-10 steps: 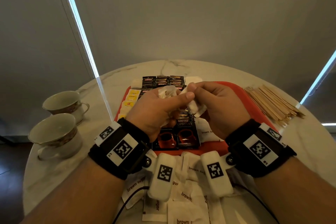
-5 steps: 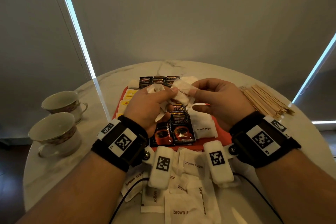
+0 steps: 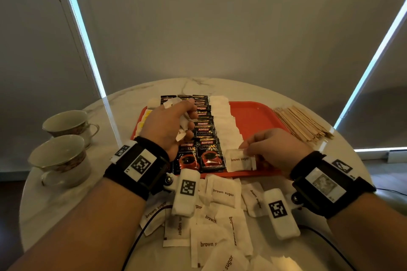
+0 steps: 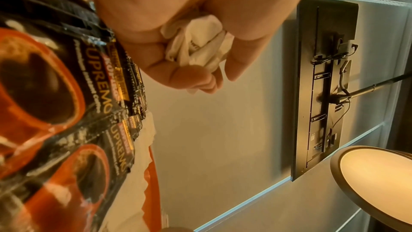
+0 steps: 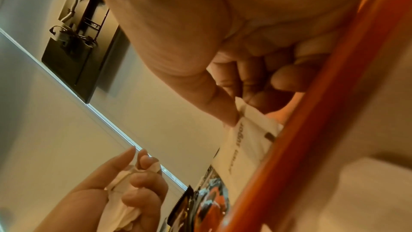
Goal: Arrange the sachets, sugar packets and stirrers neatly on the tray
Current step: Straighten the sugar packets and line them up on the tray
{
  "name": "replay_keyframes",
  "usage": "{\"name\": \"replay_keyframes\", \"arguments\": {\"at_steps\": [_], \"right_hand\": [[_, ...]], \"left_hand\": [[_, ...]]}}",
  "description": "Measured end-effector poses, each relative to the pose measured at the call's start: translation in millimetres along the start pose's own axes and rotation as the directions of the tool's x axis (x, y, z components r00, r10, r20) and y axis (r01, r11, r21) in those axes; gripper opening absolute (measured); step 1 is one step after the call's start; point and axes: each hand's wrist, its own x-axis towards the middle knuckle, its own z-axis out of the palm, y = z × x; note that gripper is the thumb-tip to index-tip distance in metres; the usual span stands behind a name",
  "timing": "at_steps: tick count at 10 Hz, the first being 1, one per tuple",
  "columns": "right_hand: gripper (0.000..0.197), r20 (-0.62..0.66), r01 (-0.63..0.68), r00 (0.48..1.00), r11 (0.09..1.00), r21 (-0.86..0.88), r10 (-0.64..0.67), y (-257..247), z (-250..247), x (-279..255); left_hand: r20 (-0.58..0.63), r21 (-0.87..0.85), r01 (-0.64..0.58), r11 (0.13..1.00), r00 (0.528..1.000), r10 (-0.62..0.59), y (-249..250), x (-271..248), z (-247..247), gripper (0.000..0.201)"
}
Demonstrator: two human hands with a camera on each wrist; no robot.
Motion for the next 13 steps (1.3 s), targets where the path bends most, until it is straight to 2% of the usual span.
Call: {"name": "replay_keyframes", "arguments": {"at_steps": [1, 3, 4, 5, 6, 7, 8, 9, 11, 12, 13], "right_hand": [[0.01, -0.005, -0.009, 1.0, 0.996, -0.085, 0.009, -1.1, 4.2, 0.8], [0.01, -0.011, 0.008, 1.0, 0.989, -0.147, -0.01, -4.0, 6.0, 2.0], [0.009, -0.089, 0.053, 0.994, 0.993, -0.104, -0.062, -1.5, 6.0, 2.6], [0.012, -0.152, 0.121, 0.981, 0.993, -0.013, -0.122, -2.3, 9.2, 2.0], [0.014, -0.018, 0.097, 0.995, 0.992, 0.08, -0.095, -6.5, 16.5, 0.3], [0.016, 0.005, 0.073, 0.997, 0.99, 0.122, -0.074, -6.4, 20.6, 1.9], [0.014, -0.135, 0.143, 0.984, 0.968, 0.207, -0.117, -5.3, 20.0, 4.4], [0.008, -0.199, 0.161, 0.976, 0.918, 0.362, -0.093, -8.5, 17.8, 4.3], [0.005, -0.115, 0.032, 0.992, 0.818, 0.574, 0.042, -7.7, 20.3, 9.1], [0.019, -0.053, -0.019, 0.996, 0.78, 0.625, 0.067, -6.2, 24.7, 6.3], [0.05, -0.008, -0.02, 0.999, 0.747, 0.664, 0.035, -7.6, 27.7, 4.0]], "left_hand": [[0.005, -0.001, -0.006, 1.0, 1.0, 0.006, -1.1, 0.9, -0.6, 0.014], [0.008, -0.016, -0.012, 1.0, 1.0, 0.012, -1.4, 3.9, -2.9, 0.014], [0.014, -0.015, -0.012, 1.0, 1.0, 0.013, -1.7, 4.7, -2.8, 0.014], [0.019, -0.016, -0.012, 1.0, 1.0, 0.012, -1.7, 5.8, -3.2, 0.013], [0.017, -0.016, -0.011, 1.0, 1.0, 0.011, -2.4, 6.5, -2.8, 0.013], [0.013, -0.022, -0.006, 1.0, 1.0, 0.007, -2.4, 6.8, -3.1, 0.012], [0.012, -0.028, -0.001, 1.0, 1.0, 0.002, -1.1, 7.3, -4.2, 0.013], [0.008, -0.04, 0.017, 0.999, 1.0, -0.017, -0.3, 8.0, -4.6, 0.014], [0.013, -0.076, 0.043, 0.996, 0.999, -0.043, 0.0, 9.1, -6.4, 0.012], [0.001, -0.088, 0.055, 0.995, 0.998, -0.055, 0.9, 8.7, -5.6, 0.012], [-0.01, -0.086, 0.054, 0.995, 0.998, -0.055, 0.9, 8.9, -5.8, 0.013]]}}
